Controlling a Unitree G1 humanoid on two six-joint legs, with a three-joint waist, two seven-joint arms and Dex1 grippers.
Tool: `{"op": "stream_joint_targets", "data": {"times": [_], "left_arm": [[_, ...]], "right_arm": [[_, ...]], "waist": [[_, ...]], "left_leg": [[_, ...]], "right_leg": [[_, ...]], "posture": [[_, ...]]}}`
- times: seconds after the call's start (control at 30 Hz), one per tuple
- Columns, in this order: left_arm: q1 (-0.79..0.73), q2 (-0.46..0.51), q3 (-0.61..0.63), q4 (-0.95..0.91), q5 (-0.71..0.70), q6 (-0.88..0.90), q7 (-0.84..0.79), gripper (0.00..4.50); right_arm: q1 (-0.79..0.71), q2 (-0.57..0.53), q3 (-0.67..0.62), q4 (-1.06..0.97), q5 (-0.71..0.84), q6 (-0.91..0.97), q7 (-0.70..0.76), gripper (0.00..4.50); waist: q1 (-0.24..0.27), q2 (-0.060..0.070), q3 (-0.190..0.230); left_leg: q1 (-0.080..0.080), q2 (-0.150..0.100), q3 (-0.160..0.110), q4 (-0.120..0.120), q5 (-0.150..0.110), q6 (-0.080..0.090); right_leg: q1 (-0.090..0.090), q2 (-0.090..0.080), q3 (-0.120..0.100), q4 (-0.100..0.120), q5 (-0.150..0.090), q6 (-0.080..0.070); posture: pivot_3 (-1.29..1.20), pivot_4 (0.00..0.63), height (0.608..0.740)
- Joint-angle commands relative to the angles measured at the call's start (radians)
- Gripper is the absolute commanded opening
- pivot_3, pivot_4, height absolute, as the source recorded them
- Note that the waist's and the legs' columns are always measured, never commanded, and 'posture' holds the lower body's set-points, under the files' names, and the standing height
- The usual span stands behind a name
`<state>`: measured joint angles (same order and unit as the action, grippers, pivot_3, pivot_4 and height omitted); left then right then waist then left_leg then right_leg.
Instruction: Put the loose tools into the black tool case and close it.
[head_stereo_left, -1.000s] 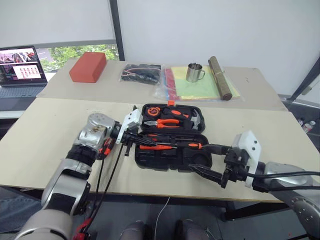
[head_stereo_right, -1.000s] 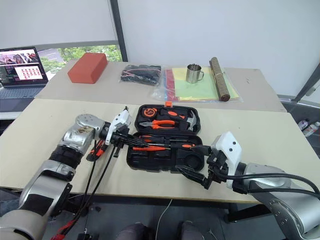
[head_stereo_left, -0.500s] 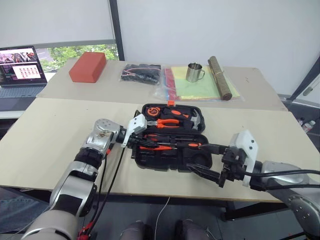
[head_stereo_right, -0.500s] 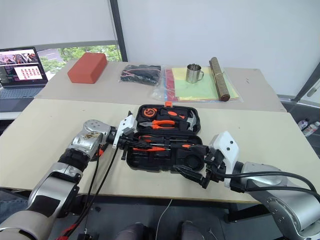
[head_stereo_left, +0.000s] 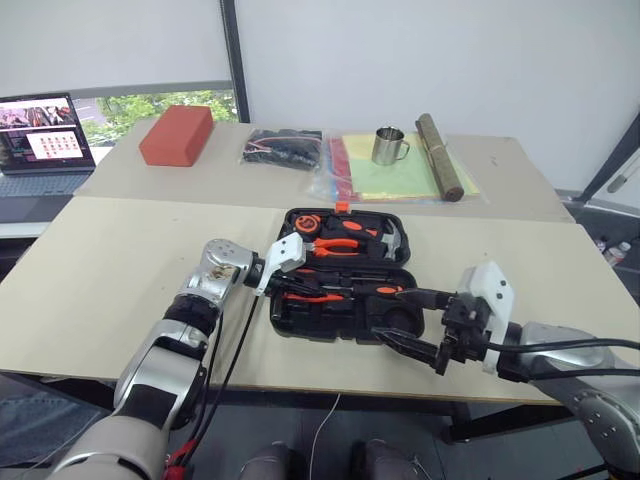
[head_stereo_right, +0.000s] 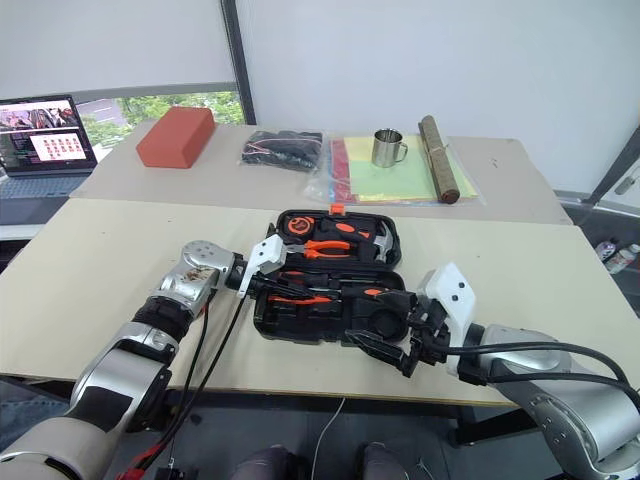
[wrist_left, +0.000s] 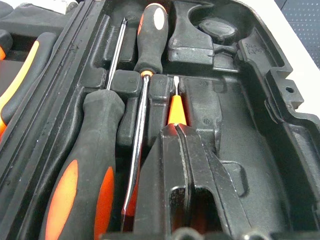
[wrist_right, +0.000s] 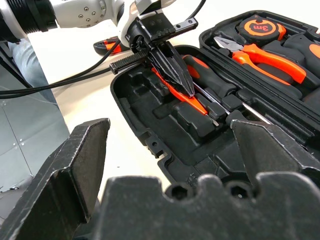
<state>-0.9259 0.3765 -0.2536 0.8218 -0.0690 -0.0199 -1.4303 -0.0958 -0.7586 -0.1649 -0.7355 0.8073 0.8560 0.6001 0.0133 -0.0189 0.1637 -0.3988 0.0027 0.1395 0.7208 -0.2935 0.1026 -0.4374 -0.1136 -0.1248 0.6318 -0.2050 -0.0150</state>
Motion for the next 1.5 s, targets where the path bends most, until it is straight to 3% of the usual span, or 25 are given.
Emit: {"op": "stream_joint_targets", "data": {"times": [0.03,0.23,0.3,0.37,0.5,0.67,0.77,0.87,1.13,1.4,1.5], "left_arm": [[0.036,0.029,-0.037,0.026,0.069,-0.029,0.014,0.02],[0.044,0.051,0.01,-0.03,0.026,0.029,0.031,0.02],[0.063,0.083,0.058,-0.132,-0.034,0.12,0.01,0.52],[0.148,0.179,0.174,-0.382,-0.145,0.308,0.041,1.14],[0.402,0.325,0.415,-0.776,-0.284,0.591,0.197,2.63],[0.777,0.387,0.719,-1.052,-0.326,0.76,0.378,4.45],[0.957,0.39,0.827,-1.147,-0.314,0.788,0.449,4.48],[0.967,0.393,0.838,-1.171,-0.34,0.86,0.529,4.48],[0.745,0.4,0.628,-1.113,-0.37,1.054,0.661,4.48],[0.527,0.398,0.372,-0.859,-0.242,1.006,0.747,4.48],[0.497,0.396,0.337,-0.803,-0.231,0.955,0.728,3.78]], "right_arm": [[-0.036,-0.005,-0.003,0.009,0.0,-0.026,0.013,4.5],[-0.09,-0.008,0.027,0.04,-0.011,-0.034,0.04,4.5],[-0.109,-0.006,0.039,0.051,-0.017,-0.036,0.047,4.5],[-0.165,-0.007,0.059,0.076,-0.012,-0.036,0.076,4.5],[-0.237,-0.019,0.1,0.114,-0.026,-0.059,0.148,4.5],[-0.296,-0.021,0.159,0.164,-0.062,-0.099,0.232,4.5],[-0.324,-0.021,0.192,0.2,-0.09,-0.124,0.278,4.5],[-0.342,-0.012,0.206,0.225,-0.103,-0.134,0.303,4.5],[-0.345,0.017,0.227,0.231,-0.145,-0.148,0.299,4.5],[-0.31,0.033,0.21,0.191,-0.159,-0.14,0.255,4.5],[-0.287,0.035,0.196,0.166,-0.153,-0.131,0.231,4.5]], "waist": [[-0.001,0.0,0.0],[-0.002,0.0,-0.001],[-0.005,0.0,-0.001],[-0.017,0.0,-0.001],[-0.038,0.0,0.0],[-0.024,0.001,0.0],[-0.016,0.001,0.001],[0.009,0.001,0.001],[0.012,0.0,0.001],[-0.004,0.0,0.001],[-0.005,0.0,0.001]], "left_leg": [[0.0,0.0,0.0,0.0,0.0,0.0],[0.001,0.001,0.0,0.0,0.0,0.0],[0.001,0.001,0.0,0.0,0.0,0.0],[0.0,0.001,0.001,0.0,0.0,0.0],[0.0,0.004,0.001,-0.003,0.001,-0.002],[0.003,0.003,0.0,-0.007,0.001,-0.002],[0.004,0.001,0.0,-0.007,0.0,-0.003],[0.004,0.001,-0.001,-0.007,-0.004,-0.011],[0.005,-0.002,0.0,-0.007,-0.004,-0.014],[0.005,-0.002,0.001,-0.011,0.002,-0.009],[0.007,-0.001,0.002,-0.011,0.002,-0.01]], "right_leg": [[0.0,0.0,0.0,0.0,0.0,0.0],[0.0,0.0,0.001,0.0,0.0,0.0],[0.0,0.0,0.001,0.0,0.0,0.0],[-0.001,0.0,0.001,0.0,0.0,0.0],[-0.004,0.002,0.001,0.0,0.001,-0.002],[0.0,0.001,0.001,-0.003,-0.001,-0.001],[0.001,-0.001,0.002,-0.004,-0.001,-0.001],[0.001,-0.001,0.001,-0.004,-0.001,-0.001],[0.001,-0.002,0.003,-0.001,0.001,-0.001],[0.0,0.006,0.0,-0.001,-0.001,-0.003],[0.0,0.003,0.001,-0.001,-0.001,-0.003]], "posture": [[0.0,0.15,0.736],[0.0,0.15,0.736],[0.0,0.15,0.736],[0.0,0.15,0.736],[0.0,0.15,0.736],[0.0,0.15,0.736],[0.0,0.15,0.736],[0.0,0.15,0.736],[0.0,0.15,0.736],[0.0,0.15,0.736],[0.0,0.15,0.736]]}}
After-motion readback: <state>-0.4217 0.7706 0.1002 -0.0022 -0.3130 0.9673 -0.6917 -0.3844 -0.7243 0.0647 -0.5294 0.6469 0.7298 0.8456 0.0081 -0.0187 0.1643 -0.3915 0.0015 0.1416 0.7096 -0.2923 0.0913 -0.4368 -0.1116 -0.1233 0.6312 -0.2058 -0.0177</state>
